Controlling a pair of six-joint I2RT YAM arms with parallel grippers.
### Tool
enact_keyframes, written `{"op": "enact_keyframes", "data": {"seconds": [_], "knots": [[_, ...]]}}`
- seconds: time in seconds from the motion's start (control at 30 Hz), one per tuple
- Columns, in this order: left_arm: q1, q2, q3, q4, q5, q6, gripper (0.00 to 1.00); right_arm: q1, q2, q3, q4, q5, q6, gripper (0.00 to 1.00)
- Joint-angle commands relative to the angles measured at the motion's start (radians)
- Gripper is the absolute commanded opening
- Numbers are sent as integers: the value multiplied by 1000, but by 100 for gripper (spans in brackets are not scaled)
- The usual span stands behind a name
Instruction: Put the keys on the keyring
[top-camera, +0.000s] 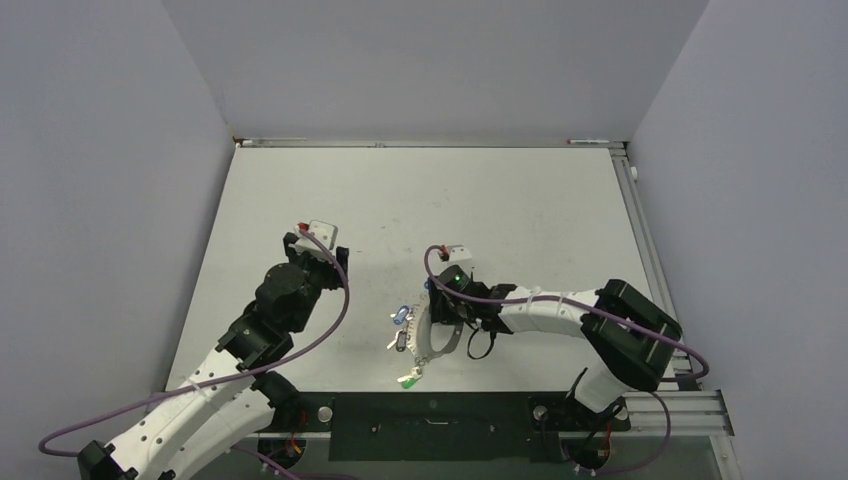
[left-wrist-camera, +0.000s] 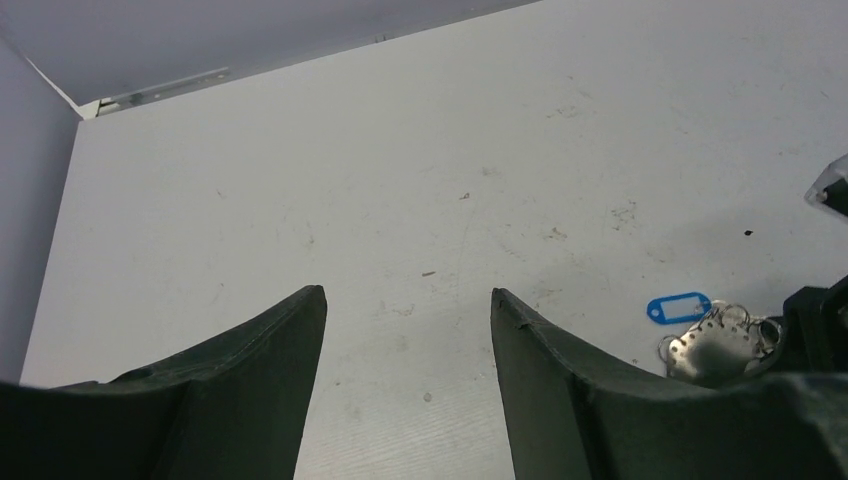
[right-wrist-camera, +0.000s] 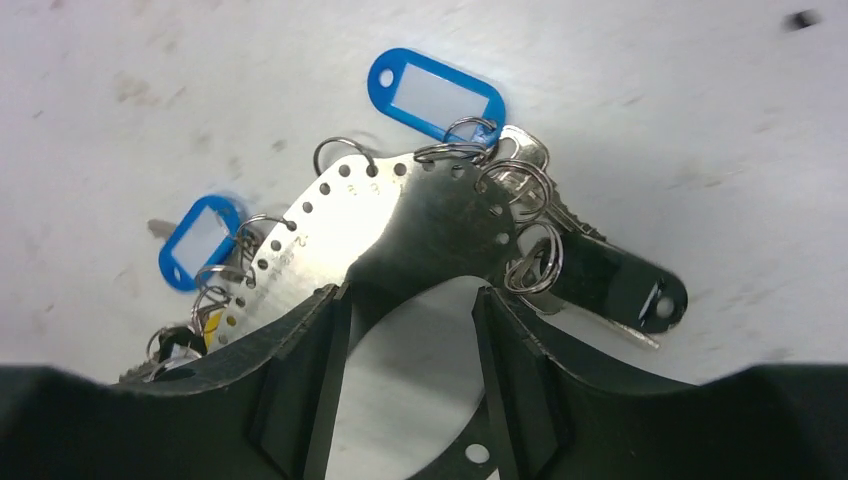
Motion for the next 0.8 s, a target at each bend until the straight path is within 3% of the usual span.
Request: {"op": "enact_keyframes", "data": {"seconds": [0.0, 0.2, 0.43, 0.6, 0.77], "knots": [[9, 19, 47, 9, 12, -13, 58, -103, -36, 29, -38, -2, -182, 50], [11, 40, 50, 4, 31, -13, 58, -119, -70, 140, -123, -23, -244, 52], [11, 94, 66, -26, 158, -13, 60, 57, -70, 168, -203, 92, -187, 60], [7, 104, 24, 14, 389, 30, 64, 94, -91, 101, -148, 75, -242, 60], [-47, 134, -26, 61, 584, 45, 69, 58, -202, 57, -177, 209, -249, 60]]}}
